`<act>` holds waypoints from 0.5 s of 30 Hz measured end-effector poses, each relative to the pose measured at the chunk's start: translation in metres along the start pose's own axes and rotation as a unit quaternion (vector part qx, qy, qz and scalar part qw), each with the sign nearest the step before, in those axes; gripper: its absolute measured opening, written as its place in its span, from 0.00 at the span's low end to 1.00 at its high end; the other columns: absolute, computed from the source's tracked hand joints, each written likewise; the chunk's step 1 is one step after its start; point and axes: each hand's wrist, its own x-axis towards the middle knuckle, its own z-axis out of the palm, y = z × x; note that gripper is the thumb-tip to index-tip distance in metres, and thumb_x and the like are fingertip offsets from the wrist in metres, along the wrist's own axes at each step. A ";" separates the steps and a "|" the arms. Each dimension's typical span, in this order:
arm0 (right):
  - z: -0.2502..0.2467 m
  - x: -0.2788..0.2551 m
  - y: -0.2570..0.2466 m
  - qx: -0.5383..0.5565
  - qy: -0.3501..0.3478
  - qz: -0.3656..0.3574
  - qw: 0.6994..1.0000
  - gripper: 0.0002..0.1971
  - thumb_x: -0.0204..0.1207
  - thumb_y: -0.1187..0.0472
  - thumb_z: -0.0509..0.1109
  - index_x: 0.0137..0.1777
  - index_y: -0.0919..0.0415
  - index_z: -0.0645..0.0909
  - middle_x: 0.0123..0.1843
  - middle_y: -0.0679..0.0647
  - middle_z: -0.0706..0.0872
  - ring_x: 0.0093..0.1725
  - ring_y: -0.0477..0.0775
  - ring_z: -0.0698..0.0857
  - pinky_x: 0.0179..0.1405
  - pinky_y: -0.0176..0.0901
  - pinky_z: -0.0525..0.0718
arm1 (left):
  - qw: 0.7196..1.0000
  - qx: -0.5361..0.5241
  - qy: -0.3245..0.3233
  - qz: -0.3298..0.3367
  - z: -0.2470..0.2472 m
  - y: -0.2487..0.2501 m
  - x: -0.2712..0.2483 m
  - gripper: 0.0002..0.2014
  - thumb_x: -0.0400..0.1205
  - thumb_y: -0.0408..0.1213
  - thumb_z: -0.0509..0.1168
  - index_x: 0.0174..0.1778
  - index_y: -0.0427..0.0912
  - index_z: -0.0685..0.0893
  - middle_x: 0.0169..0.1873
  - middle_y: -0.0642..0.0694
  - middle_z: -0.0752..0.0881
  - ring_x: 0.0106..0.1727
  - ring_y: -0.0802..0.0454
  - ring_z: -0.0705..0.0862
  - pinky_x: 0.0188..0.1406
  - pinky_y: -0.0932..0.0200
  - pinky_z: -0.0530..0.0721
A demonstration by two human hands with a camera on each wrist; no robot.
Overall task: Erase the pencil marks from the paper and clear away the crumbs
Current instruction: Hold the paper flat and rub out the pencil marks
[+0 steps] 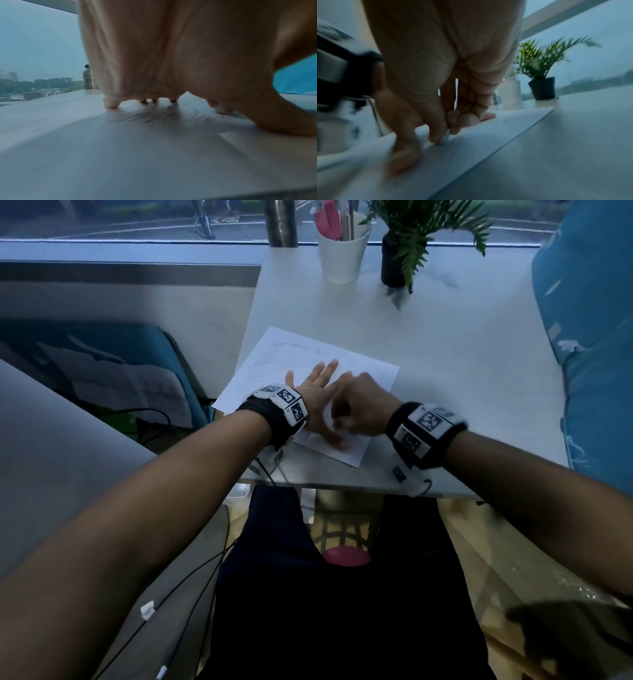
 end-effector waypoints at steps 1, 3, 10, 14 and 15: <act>0.000 -0.001 0.001 0.003 -0.014 -0.012 1.000 0.02 0.66 0.68 0.75 0.37 0.66 0.89 0.35 0.54 0.89 0.33 0.49 0.83 0.39 0.34 0.81 | 1.000 0.000 0.001 -0.002 0.000 0.000 0.000 0.74 0.53 0.75 0.76 0.83 0.60 0.31 0.83 0.51 0.27 0.84 0.49 0.29 0.75 0.20 0.37; -0.010 0.007 0.012 0.003 0.022 0.021 1.000 0.04 0.66 0.65 0.76 0.38 0.64 0.91 0.36 0.55 0.91 0.35 0.51 0.87 0.42 0.37 0.83 | 1.000 -0.003 0.002 0.000 -0.001 0.000 0.000 0.75 0.51 0.77 0.75 0.83 0.62 0.30 0.84 0.51 0.28 0.84 0.48 0.30 0.75 0.20 0.37; -0.001 0.002 0.007 0.006 -0.006 -0.008 1.000 0.04 0.67 0.65 0.77 0.41 0.62 0.91 0.36 0.51 0.91 0.34 0.46 0.86 0.39 0.30 0.78 | 1.000 0.008 -0.010 -0.009 -0.002 0.001 0.001 0.76 0.51 0.77 0.75 0.83 0.60 0.29 0.83 0.52 0.26 0.84 0.49 0.28 0.75 0.22 0.35; -0.021 0.017 0.033 0.015 0.064 0.070 0.995 0.06 0.66 0.61 0.79 0.43 0.58 0.93 0.39 0.54 0.92 0.37 0.49 0.87 0.44 0.34 0.80 | 1.000 0.000 -0.006 -0.009 0.000 0.002 0.002 0.74 0.51 0.79 0.73 0.83 0.62 0.30 0.83 0.51 0.27 0.84 0.48 0.28 0.75 0.21 0.34; -0.021 0.019 0.033 0.004 0.061 0.065 0.996 0.06 0.66 0.61 0.79 0.42 0.59 0.93 0.38 0.55 0.92 0.37 0.50 0.87 0.44 0.34 0.80 | 1.000 0.000 -0.003 -0.006 -0.001 0.001 0.002 0.73 0.52 0.80 0.72 0.83 0.64 0.31 0.83 0.50 0.27 0.84 0.47 0.28 0.74 0.21 0.35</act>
